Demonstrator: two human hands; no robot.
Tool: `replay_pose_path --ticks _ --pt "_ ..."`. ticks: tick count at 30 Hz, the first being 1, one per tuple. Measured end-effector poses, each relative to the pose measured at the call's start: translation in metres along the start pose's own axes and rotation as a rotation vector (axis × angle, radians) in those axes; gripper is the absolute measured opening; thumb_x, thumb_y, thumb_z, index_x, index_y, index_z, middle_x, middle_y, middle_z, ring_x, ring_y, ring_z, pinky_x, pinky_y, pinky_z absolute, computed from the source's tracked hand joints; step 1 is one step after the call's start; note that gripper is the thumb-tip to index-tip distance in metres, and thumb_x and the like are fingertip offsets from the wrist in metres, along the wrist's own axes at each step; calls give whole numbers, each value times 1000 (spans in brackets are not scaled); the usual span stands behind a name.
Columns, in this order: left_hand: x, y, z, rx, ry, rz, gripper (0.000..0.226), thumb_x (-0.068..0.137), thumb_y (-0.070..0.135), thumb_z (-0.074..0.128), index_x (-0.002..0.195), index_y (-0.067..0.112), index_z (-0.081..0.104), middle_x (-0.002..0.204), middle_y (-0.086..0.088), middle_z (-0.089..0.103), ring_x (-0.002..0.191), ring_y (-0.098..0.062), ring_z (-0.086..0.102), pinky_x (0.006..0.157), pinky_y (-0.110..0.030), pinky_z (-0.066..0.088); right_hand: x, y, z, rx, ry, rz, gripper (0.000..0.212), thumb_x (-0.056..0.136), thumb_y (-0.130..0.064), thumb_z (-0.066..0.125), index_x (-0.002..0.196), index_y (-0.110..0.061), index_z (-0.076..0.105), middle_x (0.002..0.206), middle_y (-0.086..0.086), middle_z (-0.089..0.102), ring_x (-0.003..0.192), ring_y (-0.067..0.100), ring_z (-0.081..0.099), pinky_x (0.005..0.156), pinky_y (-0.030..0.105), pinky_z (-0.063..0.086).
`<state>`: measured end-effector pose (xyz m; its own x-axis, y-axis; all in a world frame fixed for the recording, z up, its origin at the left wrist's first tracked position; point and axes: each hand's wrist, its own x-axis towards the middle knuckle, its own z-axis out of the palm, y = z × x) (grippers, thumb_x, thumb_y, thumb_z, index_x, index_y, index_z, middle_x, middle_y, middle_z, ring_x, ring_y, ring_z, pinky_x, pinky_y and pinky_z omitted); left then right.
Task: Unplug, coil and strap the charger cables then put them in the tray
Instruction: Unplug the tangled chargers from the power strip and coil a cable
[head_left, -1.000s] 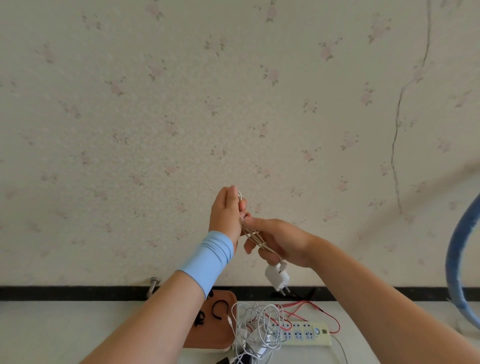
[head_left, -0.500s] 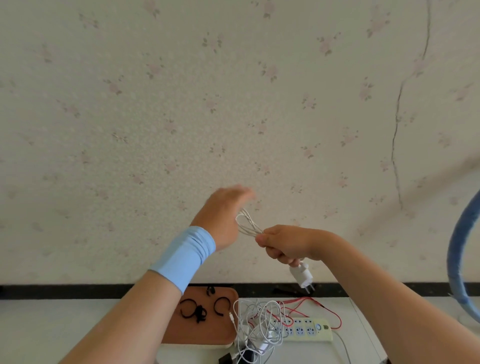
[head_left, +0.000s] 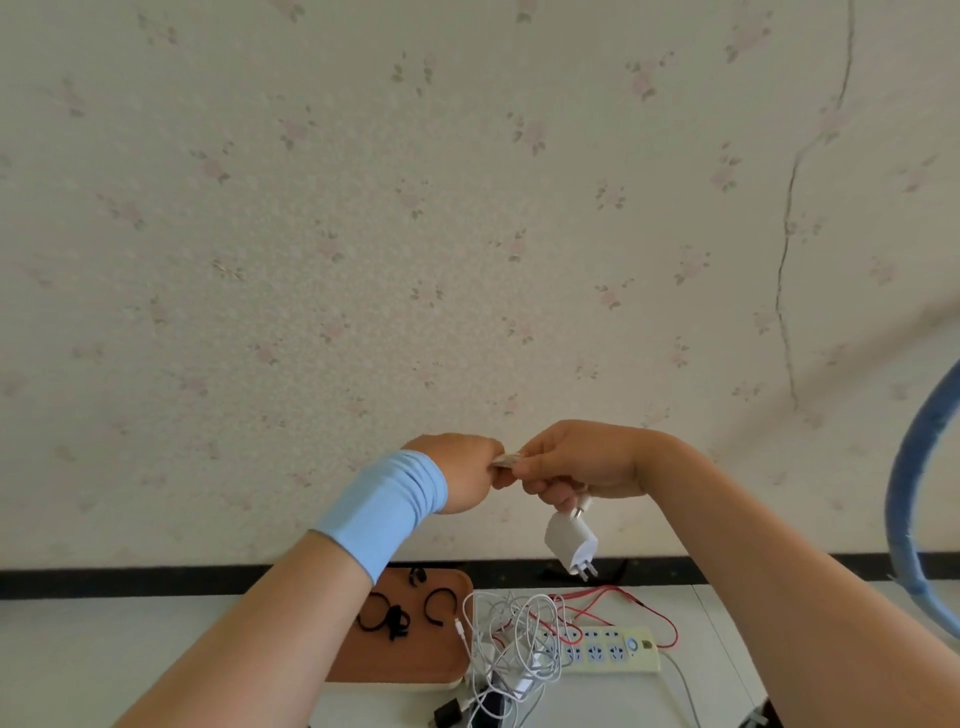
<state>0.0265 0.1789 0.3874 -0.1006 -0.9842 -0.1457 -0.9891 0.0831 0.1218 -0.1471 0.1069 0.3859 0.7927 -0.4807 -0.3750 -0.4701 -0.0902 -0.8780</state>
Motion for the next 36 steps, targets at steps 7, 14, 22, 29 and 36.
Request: replay_pose_path --ticks 7,14,22,29,36 --pt "-6 -13 -5 -623 1 -90 45 88 59 54 75 17 59 67 2 44 60 -16 38 61 -28 35 2 2 6 -374 167 -40 33 106 -39 46 92 -23 71 86 -8 76 83 4 65 100 32 41" --pt "-6 -20 -2 -1100 129 -113 34 99 42 50 77 16 53 57 6 36 51 -12 30 55 -26 34 2 2 10 -45 171 -141 32 108 -29 43 95 -11 66 88 6 73 83 14 65 90 34 50" --pt "-2 -22 -1 -1218 234 -132 25 89 29 67 73 19 50 54 5 38 52 -13 34 55 -28 35 3 0 10 170 203 -206 46 109 -39 28 99 -10 62 92 11 71 107 32 63 113 51 35" --pt "3 -19 3 -1367 372 -117 23 88 33 67 75 20 52 55 5 39 54 -14 37 62 -34 40 0 -3 17 395 176 -133 48 108 -46 31 99 -9 60 82 9 65 89 30 67 85 39 52" --pt "3 -6 7 -1636 292 7 20 86 25 72 82 16 55 59 1 42 54 -12 40 57 -28 39 6 -9 33 322 241 -150 50 108 -50 30 74 -18 48 70 3 58 69 22 60 73 34 49"
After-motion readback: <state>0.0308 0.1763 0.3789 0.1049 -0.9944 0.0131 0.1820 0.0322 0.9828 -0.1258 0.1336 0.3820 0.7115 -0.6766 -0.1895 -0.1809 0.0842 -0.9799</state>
